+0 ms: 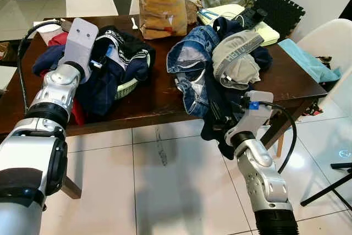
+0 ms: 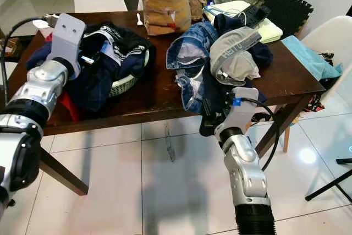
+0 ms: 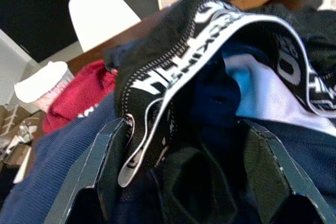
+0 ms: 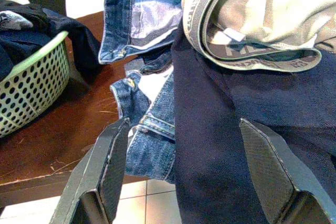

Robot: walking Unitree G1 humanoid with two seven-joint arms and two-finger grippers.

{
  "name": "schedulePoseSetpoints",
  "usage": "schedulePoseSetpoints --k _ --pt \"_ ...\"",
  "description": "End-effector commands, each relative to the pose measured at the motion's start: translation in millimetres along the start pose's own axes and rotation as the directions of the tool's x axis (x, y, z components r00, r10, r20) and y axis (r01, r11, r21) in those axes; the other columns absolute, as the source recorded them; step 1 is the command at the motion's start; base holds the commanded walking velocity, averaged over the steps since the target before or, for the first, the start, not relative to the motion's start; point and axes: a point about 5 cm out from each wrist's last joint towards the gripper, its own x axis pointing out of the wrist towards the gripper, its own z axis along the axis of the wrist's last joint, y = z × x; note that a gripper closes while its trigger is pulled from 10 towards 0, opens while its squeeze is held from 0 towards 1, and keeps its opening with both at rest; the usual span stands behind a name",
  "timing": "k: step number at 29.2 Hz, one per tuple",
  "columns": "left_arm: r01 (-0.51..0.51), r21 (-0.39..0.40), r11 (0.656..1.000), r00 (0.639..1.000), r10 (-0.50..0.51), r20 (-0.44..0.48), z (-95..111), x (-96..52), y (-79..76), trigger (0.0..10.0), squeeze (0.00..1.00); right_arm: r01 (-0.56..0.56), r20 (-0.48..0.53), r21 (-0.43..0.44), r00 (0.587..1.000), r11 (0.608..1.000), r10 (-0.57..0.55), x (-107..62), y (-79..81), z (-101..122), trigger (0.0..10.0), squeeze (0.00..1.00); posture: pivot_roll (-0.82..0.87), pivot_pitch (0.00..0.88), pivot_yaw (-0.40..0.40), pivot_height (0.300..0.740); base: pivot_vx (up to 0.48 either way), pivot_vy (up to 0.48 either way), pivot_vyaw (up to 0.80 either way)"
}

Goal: Hang hanger

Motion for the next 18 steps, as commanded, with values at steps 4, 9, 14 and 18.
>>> schedulePoseSetpoints --k 4,9,14,18 --pt "0.001 -0.007 1.000 0.998 -0.001 -0.057 -13.7 -3.1 1.0 8.2 0.00 0.005 -0.013 -0.001 1.000 1.000 -0.005 -2.5 -0.4 -1.1 10.0 0.00 -0.07 0.206 0.025 0.740 0.000 0.000 0.00" --pt "-0.013 -0.011 1.000 0.999 0.013 -0.046 -11.6 -2.9 3.4 0.0 0.00 0.004 -0.015 -0.002 1.000 1.000 -0.004 -2.5 -0.5 -1.4 10.0 0.00 -0.07 0.203 0.021 0.740 0.000 0.000 0.00" --pt "-0.034 -0.031 0.999 0.999 0.032 -0.039 -11.1 -3.4 7.1 0.0 0.00 0.000 -0.013 -0.003 1.000 1.000 0.000 -0.6 0.8 -0.7 10.0 0.00 -0.06 0.197 0.022 0.740 0.000 0.000 0.00" --pt "-0.039 -0.042 0.998 0.998 0.037 -0.041 -10.4 -3.4 9.7 0.0 0.00 -0.001 -0.011 -0.003 1.000 1.000 0.001 0.0 1.2 -0.3 10.0 0.00 -0.06 0.186 0.020 0.740 0.000 0.000 0.00"
